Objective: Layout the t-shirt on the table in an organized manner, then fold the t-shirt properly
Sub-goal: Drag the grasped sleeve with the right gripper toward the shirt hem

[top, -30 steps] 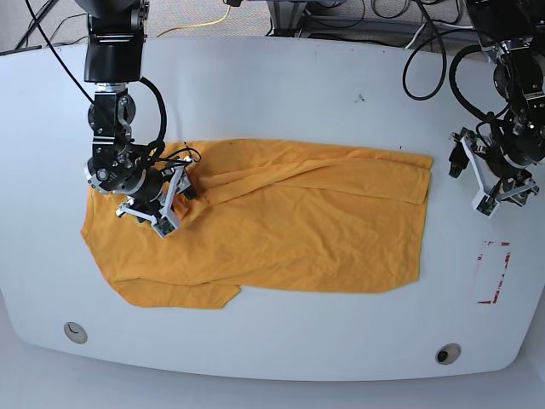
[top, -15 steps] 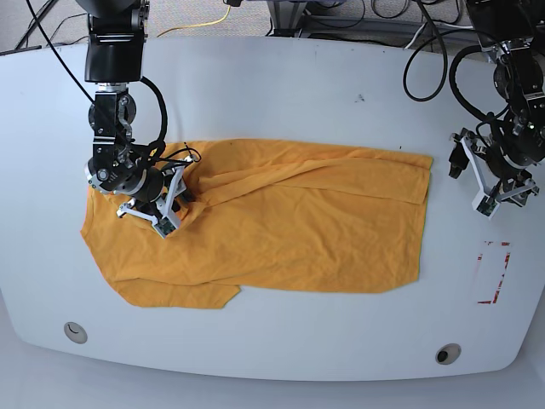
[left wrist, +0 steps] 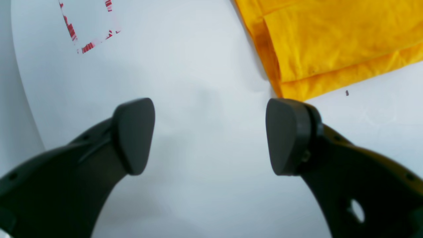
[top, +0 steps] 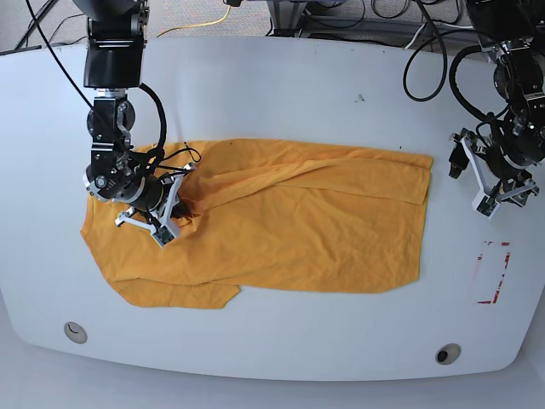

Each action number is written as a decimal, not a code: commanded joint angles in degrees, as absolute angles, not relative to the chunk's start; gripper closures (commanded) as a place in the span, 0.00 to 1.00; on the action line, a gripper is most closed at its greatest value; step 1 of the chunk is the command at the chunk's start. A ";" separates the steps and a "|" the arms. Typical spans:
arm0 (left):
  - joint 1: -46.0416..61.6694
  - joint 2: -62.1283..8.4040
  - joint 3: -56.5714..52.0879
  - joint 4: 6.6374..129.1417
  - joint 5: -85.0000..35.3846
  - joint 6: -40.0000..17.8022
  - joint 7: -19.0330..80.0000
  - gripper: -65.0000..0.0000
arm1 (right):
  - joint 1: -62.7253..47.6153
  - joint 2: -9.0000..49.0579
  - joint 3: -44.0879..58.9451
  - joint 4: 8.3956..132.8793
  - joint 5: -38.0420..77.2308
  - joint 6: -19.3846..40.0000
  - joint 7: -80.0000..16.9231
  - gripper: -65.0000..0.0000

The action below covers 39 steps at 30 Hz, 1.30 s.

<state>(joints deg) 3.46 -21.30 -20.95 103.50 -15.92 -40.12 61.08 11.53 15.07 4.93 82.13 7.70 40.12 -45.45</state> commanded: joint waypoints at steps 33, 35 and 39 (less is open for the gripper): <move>2.77 -22.37 -21.23 104.40 -16.22 -40.00 60.26 0.24 | 29.49 15.87 5.05 70.46 8.04 40.00 -43.74 0.31; 2.77 -22.37 -21.23 104.40 -16.22 -40.00 60.26 0.24 | 29.76 15.87 5.05 70.73 8.04 40.00 -43.74 0.13; 2.68 -22.37 -21.23 104.40 -16.22 -40.00 60.26 0.24 | 28.44 16.48 5.41 72.75 8.04 40.00 -44.70 0.00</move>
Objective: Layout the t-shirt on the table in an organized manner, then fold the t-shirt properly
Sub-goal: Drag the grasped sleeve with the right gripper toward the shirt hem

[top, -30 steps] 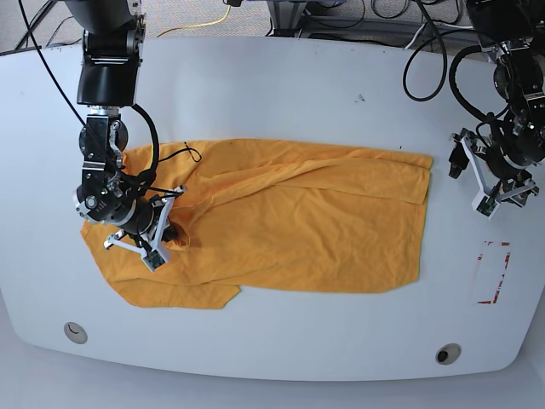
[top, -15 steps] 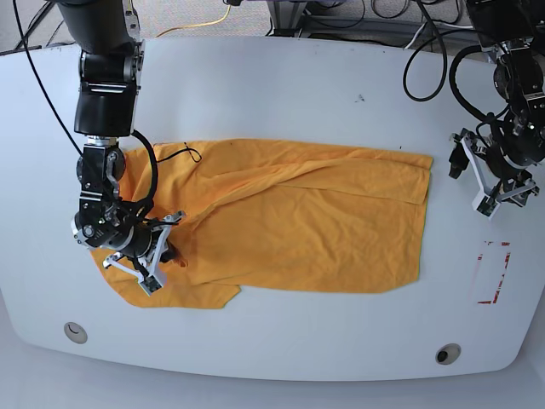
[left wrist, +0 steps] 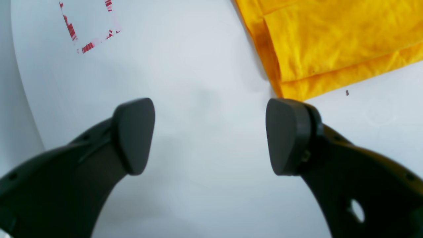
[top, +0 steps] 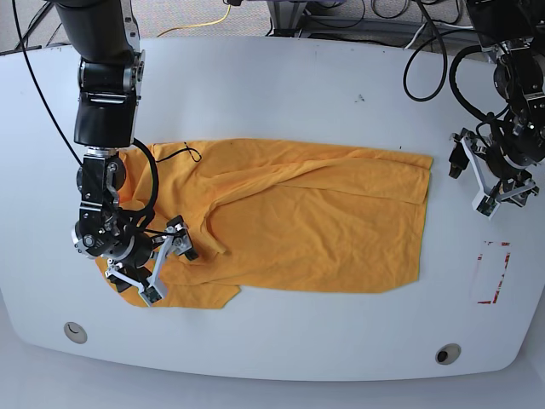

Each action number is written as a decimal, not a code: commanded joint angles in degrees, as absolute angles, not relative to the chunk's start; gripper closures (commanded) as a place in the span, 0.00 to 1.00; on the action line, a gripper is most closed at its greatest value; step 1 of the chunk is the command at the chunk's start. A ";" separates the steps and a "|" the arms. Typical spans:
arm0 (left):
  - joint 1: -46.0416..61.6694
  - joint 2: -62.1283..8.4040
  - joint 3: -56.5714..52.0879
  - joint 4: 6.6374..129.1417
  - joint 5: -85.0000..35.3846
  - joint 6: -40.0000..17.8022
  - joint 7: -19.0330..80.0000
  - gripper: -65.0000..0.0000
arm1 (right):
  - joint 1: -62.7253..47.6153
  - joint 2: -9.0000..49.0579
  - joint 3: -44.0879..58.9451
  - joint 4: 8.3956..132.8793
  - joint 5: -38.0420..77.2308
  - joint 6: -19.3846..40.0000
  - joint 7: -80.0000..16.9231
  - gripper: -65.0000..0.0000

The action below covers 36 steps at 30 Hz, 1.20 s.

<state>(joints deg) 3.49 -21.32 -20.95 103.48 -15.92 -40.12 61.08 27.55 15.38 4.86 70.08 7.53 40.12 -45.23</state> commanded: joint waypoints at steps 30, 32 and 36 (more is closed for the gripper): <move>2.59 -22.37 -21.05 104.31 -16.13 -40.00 60.26 0.24 | 15.25 21.67 8.13 74.51 8.40 40.00 -38.46 0.00; 2.59 -22.37 -21.05 104.40 -16.13 -40.00 60.26 0.24 | 15.08 22.64 9.19 76.09 8.48 40.00 -38.64 0.00; 2.68 -22.20 -21.23 104.66 -16.31 -40.00 60.09 0.27 | 12.62 23.08 14.29 80.84 8.84 40.00 -40.57 0.00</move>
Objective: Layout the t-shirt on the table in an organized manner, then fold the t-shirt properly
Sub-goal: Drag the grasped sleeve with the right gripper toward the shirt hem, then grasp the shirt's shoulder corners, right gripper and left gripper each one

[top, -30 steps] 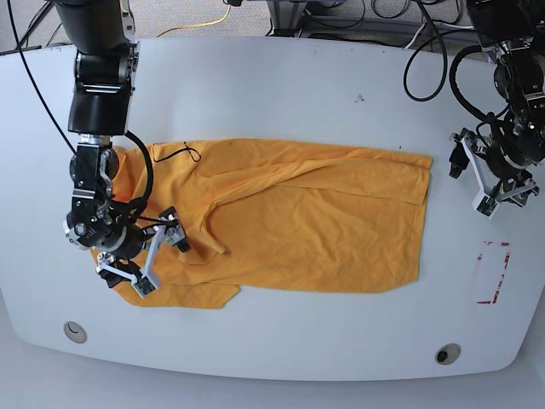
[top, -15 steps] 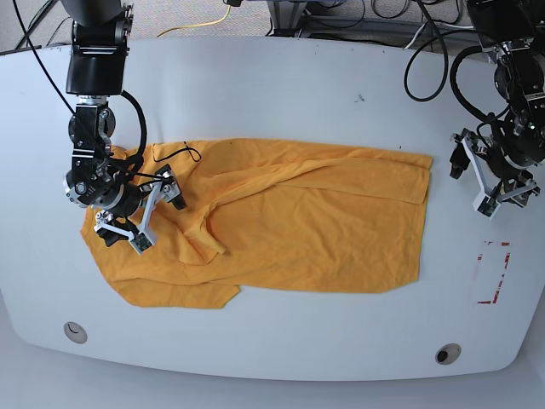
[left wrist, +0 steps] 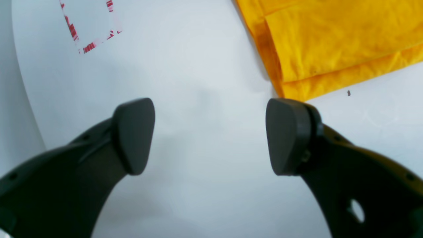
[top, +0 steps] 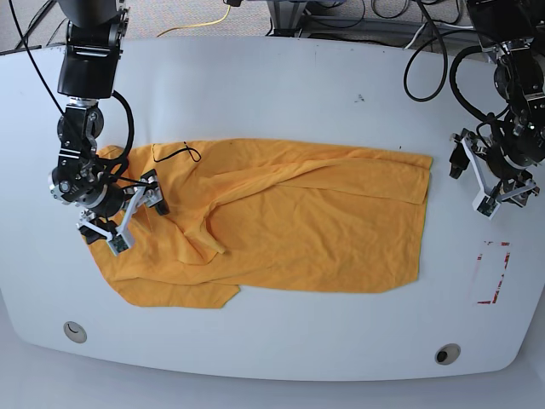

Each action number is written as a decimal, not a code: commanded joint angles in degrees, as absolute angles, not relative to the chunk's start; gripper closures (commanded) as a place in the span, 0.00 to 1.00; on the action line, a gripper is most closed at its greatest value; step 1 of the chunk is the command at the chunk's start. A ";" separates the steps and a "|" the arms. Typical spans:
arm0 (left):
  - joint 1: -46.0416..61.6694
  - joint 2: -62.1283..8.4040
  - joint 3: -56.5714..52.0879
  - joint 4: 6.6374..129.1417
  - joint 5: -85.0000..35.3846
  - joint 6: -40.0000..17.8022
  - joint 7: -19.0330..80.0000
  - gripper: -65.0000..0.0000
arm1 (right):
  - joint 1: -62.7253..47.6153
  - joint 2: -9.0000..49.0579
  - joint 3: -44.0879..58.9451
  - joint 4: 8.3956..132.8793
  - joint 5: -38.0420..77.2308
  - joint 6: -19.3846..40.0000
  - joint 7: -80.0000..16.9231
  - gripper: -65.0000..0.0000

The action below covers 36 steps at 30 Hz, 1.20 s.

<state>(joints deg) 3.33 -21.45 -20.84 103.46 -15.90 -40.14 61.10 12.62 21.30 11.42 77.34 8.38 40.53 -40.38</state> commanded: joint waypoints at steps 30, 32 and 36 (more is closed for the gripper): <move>2.86 -17.63 -18.07 107.91 -11.30 -40.00 44.09 0.32 | -1.54 20.18 35.30 85.49 16.92 40.00 -41.36 0.11; 2.86 -17.63 -18.07 107.82 -11.30 -40.00 44.18 0.26 | -1.54 20.44 35.30 83.65 17.01 40.00 -41.27 0.11; 2.86 -17.80 -18.07 107.82 -11.30 -40.00 44.18 0.25 | 0.04 20.97 35.30 79.43 17.01 40.00 -41.01 0.11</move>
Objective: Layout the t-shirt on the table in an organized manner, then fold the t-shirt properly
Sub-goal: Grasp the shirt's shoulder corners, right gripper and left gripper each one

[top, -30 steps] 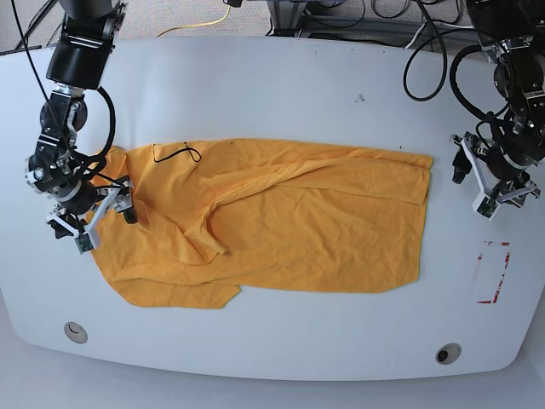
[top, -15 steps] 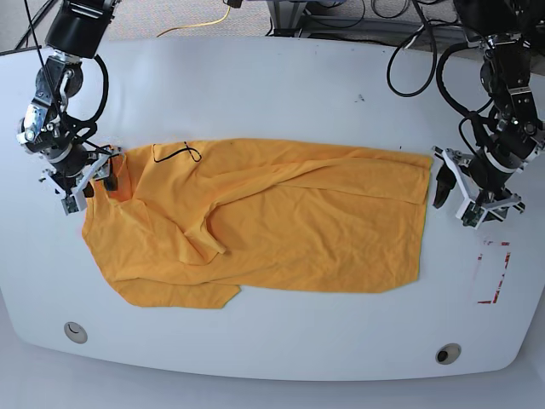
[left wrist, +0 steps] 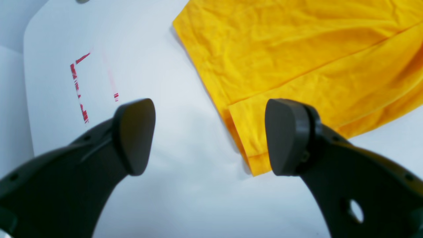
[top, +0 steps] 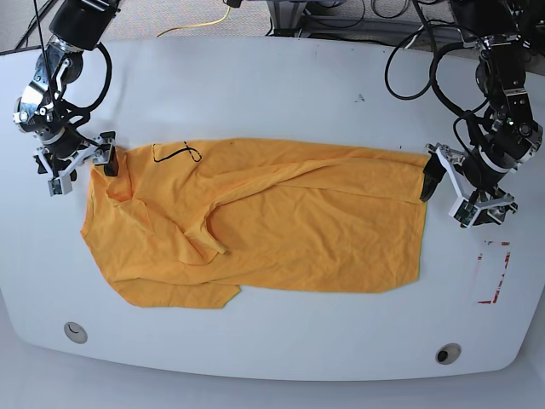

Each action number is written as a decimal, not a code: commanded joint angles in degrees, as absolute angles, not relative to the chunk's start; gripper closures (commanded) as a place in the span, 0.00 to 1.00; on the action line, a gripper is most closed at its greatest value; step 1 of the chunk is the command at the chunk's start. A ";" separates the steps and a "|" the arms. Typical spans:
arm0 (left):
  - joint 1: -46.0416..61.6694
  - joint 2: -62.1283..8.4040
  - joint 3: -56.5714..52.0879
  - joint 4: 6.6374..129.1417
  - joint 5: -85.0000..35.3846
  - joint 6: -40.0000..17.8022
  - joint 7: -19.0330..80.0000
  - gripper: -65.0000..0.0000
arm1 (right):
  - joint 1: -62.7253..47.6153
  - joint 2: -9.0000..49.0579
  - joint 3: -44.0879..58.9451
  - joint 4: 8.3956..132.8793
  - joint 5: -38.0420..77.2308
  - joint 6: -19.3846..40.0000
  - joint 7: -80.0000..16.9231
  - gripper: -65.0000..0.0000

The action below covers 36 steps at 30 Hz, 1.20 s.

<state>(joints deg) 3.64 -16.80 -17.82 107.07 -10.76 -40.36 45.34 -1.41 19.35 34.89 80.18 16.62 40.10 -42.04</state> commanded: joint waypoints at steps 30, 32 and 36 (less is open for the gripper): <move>2.95 -19.74 -18.42 107.82 -11.38 -40.00 48.22 0.36 | 2.77 21.23 37.41 68.35 16.57 40.00 -39.25 0.98; 3.03 -20.44 -18.42 107.82 -11.47 -40.00 48.22 0.37 | 2.07 21.49 37.49 68.44 16.75 40.00 -40.48 1.00; 4.62 -21.23 -19.21 108.00 -11.56 -40.00 48.04 0.38 | 1.27 21.58 37.58 70.37 16.84 40.00 -41.98 1.00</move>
